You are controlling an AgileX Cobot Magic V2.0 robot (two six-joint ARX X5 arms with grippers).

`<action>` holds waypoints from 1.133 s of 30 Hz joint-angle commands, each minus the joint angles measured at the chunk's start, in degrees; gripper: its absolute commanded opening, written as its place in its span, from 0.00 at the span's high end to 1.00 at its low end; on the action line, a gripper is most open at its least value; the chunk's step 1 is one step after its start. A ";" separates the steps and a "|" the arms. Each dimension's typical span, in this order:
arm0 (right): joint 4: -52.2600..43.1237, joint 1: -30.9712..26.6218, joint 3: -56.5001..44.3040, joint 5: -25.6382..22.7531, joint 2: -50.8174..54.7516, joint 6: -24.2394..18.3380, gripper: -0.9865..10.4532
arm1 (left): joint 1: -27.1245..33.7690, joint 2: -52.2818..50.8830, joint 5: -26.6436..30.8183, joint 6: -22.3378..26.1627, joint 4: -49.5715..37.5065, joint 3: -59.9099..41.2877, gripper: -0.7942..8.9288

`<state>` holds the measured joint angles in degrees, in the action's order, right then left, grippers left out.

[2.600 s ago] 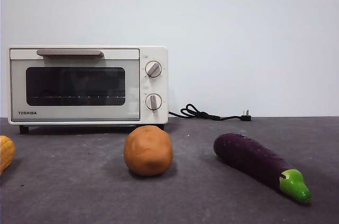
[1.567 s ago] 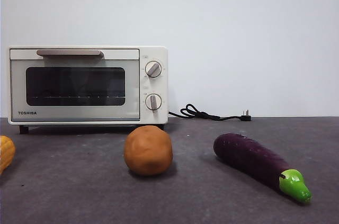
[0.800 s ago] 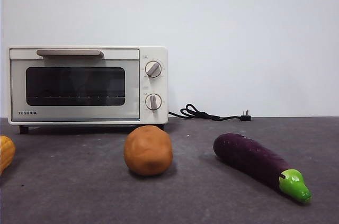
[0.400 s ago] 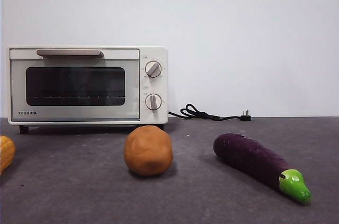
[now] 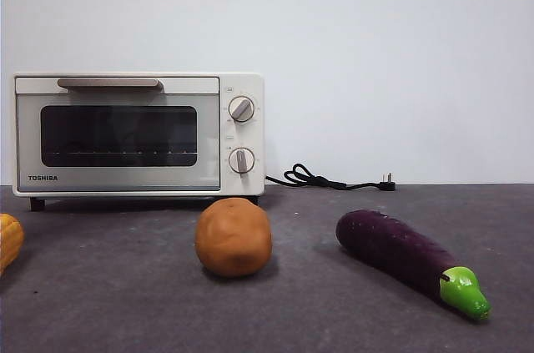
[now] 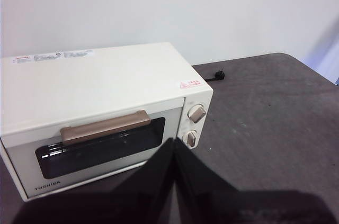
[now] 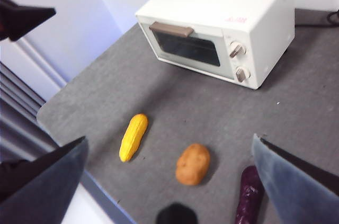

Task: Take the eggplant from the table,put the eggplant in the oven

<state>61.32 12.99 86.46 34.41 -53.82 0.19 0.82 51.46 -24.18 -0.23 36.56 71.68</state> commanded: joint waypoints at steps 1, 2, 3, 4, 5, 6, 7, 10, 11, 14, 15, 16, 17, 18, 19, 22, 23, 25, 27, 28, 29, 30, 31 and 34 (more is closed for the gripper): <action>0.66 0.68 0.13 0.13 -0.02 -0.22 0.41 | -0.11 1.62 -0.22 0.94 -2.49 0.11 0.92; 0.90 0.83 0.13 0.09 -0.02 -0.22 0.41 | -0.11 2.29 -0.24 0.94 -3.19 0.11 0.92; 1.11 0.98 0.13 0.09 -0.02 -0.24 0.41 | -0.09 3.08 -0.24 0.96 -3.91 0.11 0.92; 1.46 1.07 0.13 0.09 -0.02 -0.24 0.41 | 0.02 4.22 -0.24 1.33 -5.03 0.11 0.92; 1.77 1.22 0.13 0.07 -0.02 -0.24 0.41 | 0.17 5.14 -0.24 1.77 -5.77 0.13 0.92; 2.08 1.33 0.13 0.09 -0.02 -0.24 0.41 | 0.42 6.25 -0.24 2.16 -6.47 0.15 0.92; 2.34 1.36 0.13 0.09 -0.02 -0.24 0.41 | 0.68 7.48 -0.24 2.25 -6.99 0.31 0.92; 2.75 1.36 0.13 0.09 -0.02 -0.26 0.41 | 1.33 11.45 -0.55 2.38 -8.04 1.09 0.92; 2.86 1.36 0.13 0.09 -0.02 -0.26 0.41 | 1.57 12.68 -1.05 2.38 -8.59 1.29 0.92; 3.23 1.36 0.13 0.09 -0.02 -0.28 0.41 | 2.91 16.66 -4.17 2.34 -10.71 1.75 0.92; 3.23 1.36 0.13 0.09 -0.02 -0.28 0.41 | 3.43 18.05 -5.11 2.36 -11.54 1.92 0.92; 3.23 1.36 0.13 0.09 -0.02 -0.28 0.41 | 3.87 19.32 -5.92 2.34 -12.55 1.99 0.92; 3.26 1.36 0.13 0.09 -0.02 -0.28 0.41 | 4.20 20.44 -6.36 2.34 -13.44 1.99 0.92; 3.30 1.36 0.13 0.07 -0.02 -0.26 0.41 | 4.46 21.75 -6.43 2.34 -14.40 1.99 0.92; 3.34 1.36 0.13 0.09 -0.02 -0.28 0.41 | 4.72 22.97 -6.45 2.34 -15.28 1.99 0.92; 3.43 1.36 0.13 0.07 -0.02 -0.28 0.41 | 5.60 26.27 -6.47 2.34 -16.92 1.99 0.92; 3.43 1.36 0.13 0.07 -0.02 -0.28 0.41 | 5.86 27.23 -6.47 2.34 -17.40 2.01 0.92; 3.41 1.36 0.13 0.04 -0.04 -0.31 0.41 | 6.36 29.42 -6.47 2.34 -18.64 2.01 0.92; 3.41 1.36 0.13 0.02 -0.13 -0.39 0.41 | 6.56 31.23 -6.47 2.32 -19.71 2.01 0.92; 3.41 1.36 0.13 0.02 -0.31 -0.39 0.41 | 6.56 32.06 -6.47 2.32 -20.20 2.01 0.92; 3.45 1.36 0.13 0.00 -0.33 -0.39 0.41 | 6.56 32.79 -6.47 2.32 -20.74 2.01 0.92; 3.45 1.36 0.13 -0.24 -0.42 -0.37 0.41 | 6.54 33.66 -6.45 2.32 -21.44 2.01 0.92; 3.43 1.36 0.13 -0.42 -0.61 -0.42 0.41 | 6.54 34.38 -6.45 2.32 -22.01 2.01 0.92; 3.54 1.36 0.13 -0.37 -0.79 -0.42 0.41 | 6.47 36.15 -6.38 2.32 -22.82 2.01 0.92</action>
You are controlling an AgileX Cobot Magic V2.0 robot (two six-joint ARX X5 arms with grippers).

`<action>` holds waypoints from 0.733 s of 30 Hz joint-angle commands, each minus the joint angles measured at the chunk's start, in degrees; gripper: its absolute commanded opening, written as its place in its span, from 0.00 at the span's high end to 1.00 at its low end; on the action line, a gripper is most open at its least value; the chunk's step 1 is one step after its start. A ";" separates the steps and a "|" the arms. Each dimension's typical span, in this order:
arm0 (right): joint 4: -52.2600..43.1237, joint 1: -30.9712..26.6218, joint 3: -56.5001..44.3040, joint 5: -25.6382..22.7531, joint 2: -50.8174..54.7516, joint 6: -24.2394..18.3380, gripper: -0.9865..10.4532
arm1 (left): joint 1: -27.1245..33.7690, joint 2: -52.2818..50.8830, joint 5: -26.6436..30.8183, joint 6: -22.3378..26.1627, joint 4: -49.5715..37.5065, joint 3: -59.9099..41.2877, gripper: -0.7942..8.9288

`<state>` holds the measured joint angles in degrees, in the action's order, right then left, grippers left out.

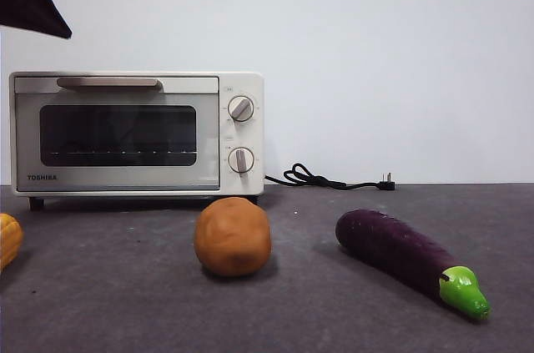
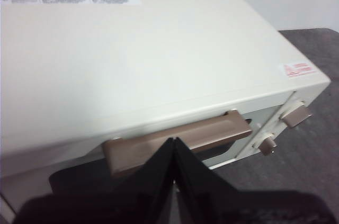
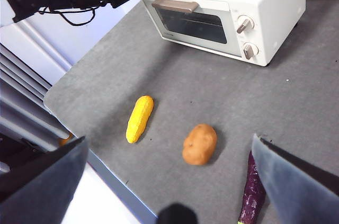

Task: Take the eggplant from the table,put the eggplant in the oven

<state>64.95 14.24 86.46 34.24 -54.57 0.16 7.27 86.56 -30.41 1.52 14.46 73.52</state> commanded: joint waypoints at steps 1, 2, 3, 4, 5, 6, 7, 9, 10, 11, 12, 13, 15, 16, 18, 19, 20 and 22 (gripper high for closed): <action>-0.09 0.11 0.13 -0.20 -0.07 -0.39 0.42 | 0.02 1.62 -0.11 0.59 -0.85 0.17 0.92; -0.17 0.11 0.13 -0.20 -0.24 -0.39 0.42 | 0.02 2.12 -0.02 0.61 -0.87 0.17 0.92; -0.15 0.11 0.13 -0.20 -0.39 -0.39 0.42 | 0.02 2.60 -0.02 0.61 -1.03 0.17 0.92; -0.07 0.11 0.13 -0.20 -0.44 -0.39 0.42 | 0.04 3.02 -0.02 0.63 -1.14 0.17 0.92; -0.04 0.11 0.13 -0.20 -0.61 -0.37 0.42 | 0.04 3.54 -0.02 0.61 -1.44 0.17 0.92; 0.00 0.11 0.13 -0.20 -0.74 -0.37 0.42 | 0.04 3.87 0.00 0.63 -1.64 0.17 0.92; 0.24 0.11 0.13 -0.20 -0.76 -0.39 0.42 | 0.04 4.37 -0.02 0.61 -2.16 0.17 0.92; 0.63 0.11 0.13 -0.20 -0.83 -0.39 0.42 | 0.04 4.90 0.00 0.61 -2.84 0.17 0.92; 0.74 0.11 0.13 -0.20 -0.83 -0.39 0.42 | 0.02 5.18 -0.04 0.61 -3.34 0.17 0.92; 0.83 0.11 0.13 -0.20 -0.83 -0.39 0.42 | 0.02 5.29 -0.02 0.61 -3.69 0.17 0.92; 0.96 0.11 0.13 -0.20 -0.83 -0.39 0.42 | -0.02 5.33 0.00 0.61 -3.98 0.17 0.92; 1.05 0.11 0.13 -0.20 -0.83 -0.39 0.42 | -0.15 5.33 0.02 0.63 -4.35 0.17 0.92; 1.11 0.11 0.13 -0.20 -0.83 -0.39 0.42 | -0.35 5.35 0.57 0.63 -5.49 0.17 0.92; 1.09 0.11 0.13 -0.20 -0.83 -0.39 0.42 | -0.35 5.35 0.92 0.63 -5.97 0.17 0.92; 1.09 0.11 0.13 -0.20 -0.83 -0.39 0.42 | -0.44 5.35 1.92 0.77 -6.47 0.17 0.92; 1.09 0.11 0.13 -0.20 -0.83 -0.39 0.42 | -0.50 5.35 2.12 1.18 -6.45 0.17 0.92; 1.09 0.11 0.13 -0.20 -0.85 -0.39 0.42 | -0.63 5.38 2.10 1.62 -6.36 0.17 0.92; 1.07 0.11 0.13 -0.20 -1.05 -0.39 0.42 | -0.85 5.38 2.10 1.75 -6.23 0.17 0.92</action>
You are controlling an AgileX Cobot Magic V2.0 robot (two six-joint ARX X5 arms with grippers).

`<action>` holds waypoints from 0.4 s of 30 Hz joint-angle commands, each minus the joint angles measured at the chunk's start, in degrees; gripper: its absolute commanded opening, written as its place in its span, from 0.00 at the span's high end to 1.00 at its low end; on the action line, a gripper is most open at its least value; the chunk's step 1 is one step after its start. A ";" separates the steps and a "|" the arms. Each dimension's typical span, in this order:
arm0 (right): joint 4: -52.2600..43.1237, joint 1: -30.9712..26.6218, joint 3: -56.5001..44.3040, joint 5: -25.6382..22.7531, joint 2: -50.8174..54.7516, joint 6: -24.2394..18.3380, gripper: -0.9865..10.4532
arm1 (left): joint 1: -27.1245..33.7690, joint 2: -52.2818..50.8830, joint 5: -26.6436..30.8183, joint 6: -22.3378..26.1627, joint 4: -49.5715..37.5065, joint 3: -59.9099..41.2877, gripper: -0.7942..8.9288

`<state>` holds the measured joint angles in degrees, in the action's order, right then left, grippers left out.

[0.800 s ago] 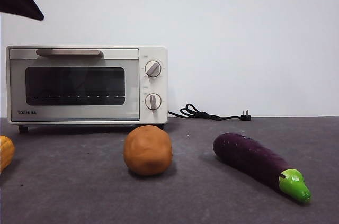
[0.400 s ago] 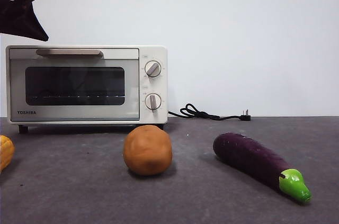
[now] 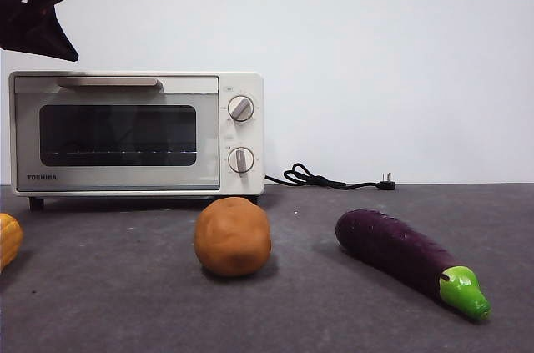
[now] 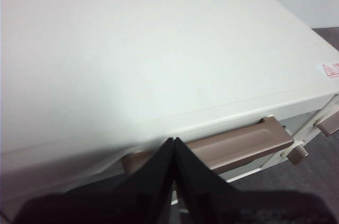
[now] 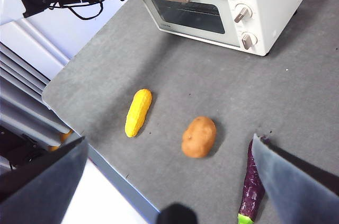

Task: Take the eggplant from the table,put the eggplant in the oven

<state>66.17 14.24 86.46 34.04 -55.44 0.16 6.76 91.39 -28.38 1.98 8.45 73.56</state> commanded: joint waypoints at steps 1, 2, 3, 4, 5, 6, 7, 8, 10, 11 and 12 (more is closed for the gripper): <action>-0.11 0.11 0.13 0.00 -0.22 -0.37 0.42 | -0.42 0.55 0.07 1.29 -0.26 0.13 0.92; -0.13 0.11 0.13 0.00 -0.31 -0.37 0.42 | -0.48 0.55 0.07 1.38 -0.37 0.13 0.92; -0.13 0.11 0.13 0.02 -0.42 -0.37 0.42 | -0.52 0.55 0.07 1.53 -0.39 0.13 0.92; -0.13 0.11 0.13 0.02 -0.59 -0.37 0.42 | -0.68 0.55 0.09 1.66 -0.37 0.13 0.92; -0.07 0.11 0.13 0.02 -0.61 -0.37 0.42 | -0.87 0.55 0.07 1.75 -0.33 0.13 0.92; -0.09 0.11 0.13 0.02 -0.66 -0.37 0.42 | -1.07 0.55 0.07 1.90 -0.17 0.13 0.92; -0.11 0.11 0.13 0.02 -0.66 -0.37 0.42 | -1.18 0.57 0.09 2.45 0.13 0.13 0.92; -0.11 0.11 0.13 0.02 -0.66 -0.37 0.42 | -1.22 0.57 0.13 3.04 0.48 0.13 0.92; -0.11 0.11 0.13 0.04 -0.66 -0.35 0.42 | -1.44 0.72 0.70 3.69 0.72 0.13 0.92; -0.09 0.11 0.13 0.04 -0.66 -0.35 0.42 | -1.57 0.90 1.31 3.72 0.68 0.13 0.92; -0.09 0.11 0.13 0.04 -0.66 -0.31 0.42 | -1.62 1.22 1.44 3.80 0.70 0.13 0.92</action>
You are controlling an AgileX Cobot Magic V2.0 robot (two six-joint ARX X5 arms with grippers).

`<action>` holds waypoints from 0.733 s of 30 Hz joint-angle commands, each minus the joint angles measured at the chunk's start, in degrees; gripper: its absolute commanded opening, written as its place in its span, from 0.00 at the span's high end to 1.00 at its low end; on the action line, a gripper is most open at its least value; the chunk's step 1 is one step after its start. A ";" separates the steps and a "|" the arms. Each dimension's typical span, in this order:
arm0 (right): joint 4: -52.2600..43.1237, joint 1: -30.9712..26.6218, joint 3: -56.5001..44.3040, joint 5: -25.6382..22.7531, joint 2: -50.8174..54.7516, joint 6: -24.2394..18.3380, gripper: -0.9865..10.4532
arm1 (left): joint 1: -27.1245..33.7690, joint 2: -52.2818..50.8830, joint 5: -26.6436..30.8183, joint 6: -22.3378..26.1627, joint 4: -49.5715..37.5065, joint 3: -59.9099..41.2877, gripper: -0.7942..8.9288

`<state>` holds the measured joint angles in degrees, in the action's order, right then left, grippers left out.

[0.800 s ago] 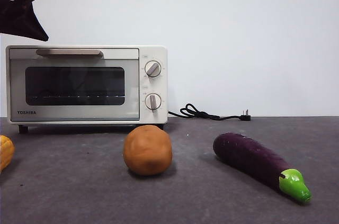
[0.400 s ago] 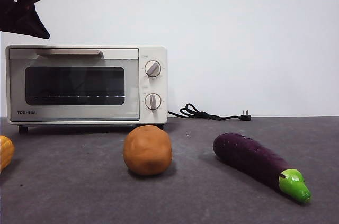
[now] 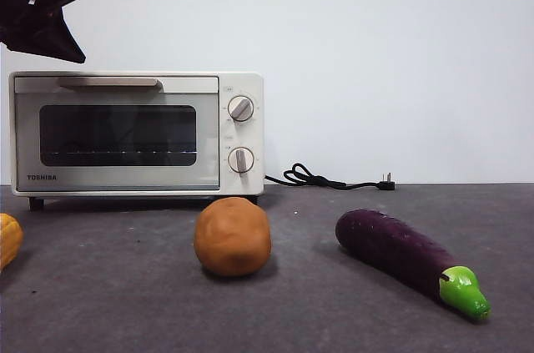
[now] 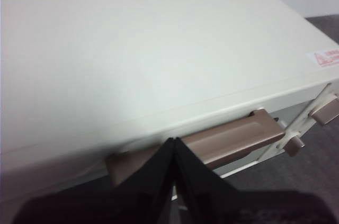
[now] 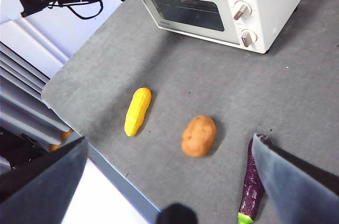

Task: Take the eggplant from the table,put the eggplant in the oven

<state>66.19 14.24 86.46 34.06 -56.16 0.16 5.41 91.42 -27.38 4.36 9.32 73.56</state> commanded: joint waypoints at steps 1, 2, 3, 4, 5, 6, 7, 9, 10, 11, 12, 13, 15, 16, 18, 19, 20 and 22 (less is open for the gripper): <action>-0.09 0.11 0.13 0.02 0.07 -0.26 0.42 | -0.26 1.51 0.42 1.42 0.00 0.13 0.92; -0.09 0.11 0.13 0.04 0.07 -0.24 0.42 | -0.26 1.81 0.42 1.44 0.28 0.13 0.92; -0.04 0.11 0.13 0.04 0.07 -0.24 0.42 | -0.26 2.51 0.42 1.42 0.28 0.13 0.92; -0.02 0.11 0.13 0.04 0.07 -0.22 0.42 | -0.26 3.06 0.44 1.42 0.46 0.13 0.92; 0.07 0.11 0.13 0.07 0.07 -0.22 0.42 | -0.26 3.56 0.42 1.40 0.57 0.13 0.92; 0.20 0.11 0.13 0.07 0.07 -0.22 0.42 | -0.35 4.17 0.42 1.40 0.96 0.13 0.92; 0.35 0.11 0.13 0.07 0.07 -0.22 0.42 | -0.46 4.55 0.46 1.46 1.68 0.13 0.92; 0.44 0.11 0.13 0.07 0.07 -0.22 0.42 | -0.61 5.40 0.46 1.53 2.12 0.13 0.92; 0.48 0.11 0.13 0.07 0.07 -0.22 0.42 | -0.63 5.73 0.59 1.88 2.21 0.13 0.92; 0.57 0.11 0.13 0.04 0.07 -0.24 0.42 | -0.63 5.99 0.61 1.88 2.23 0.13 0.92; 0.61 0.11 0.13 0.04 0.07 -0.24 0.42 | -0.66 6.05 0.61 1.88 2.43 0.13 0.92; 0.70 0.11 0.13 0.02 0.07 -0.26 0.42 | -0.87 6.10 0.59 1.88 2.82 0.13 0.92; 0.70 0.11 0.13 0.02 0.07 -0.39 0.42 | -1.18 6.10 0.37 1.90 3.89 0.13 0.92; 0.68 0.11 0.13 0.00 0.07 -0.42 0.42 | -1.31 6.08 0.39 2.05 4.66 0.13 0.92; 0.66 0.11 0.13 0.02 0.04 -0.46 0.42 | -1.73 6.08 0.44 3.02 6.23 0.13 0.92; 0.66 0.11 0.13 0.00 0.02 -0.52 0.42 | -2.10 6.10 0.46 3.72 7.06 0.13 0.92; 0.66 0.11 0.13 0.00 0.02 -0.52 0.42 | -2.45 6.10 0.63 4.00 7.63 0.13 0.92; 0.68 0.11 0.13 0.00 0.02 -0.72 0.42 | -3.08 6.10 1.05 4.37 8.94 0.13 0.92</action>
<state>67.09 14.24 86.46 34.06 -56.18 0.12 3.07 95.31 -27.40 7.27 13.72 75.77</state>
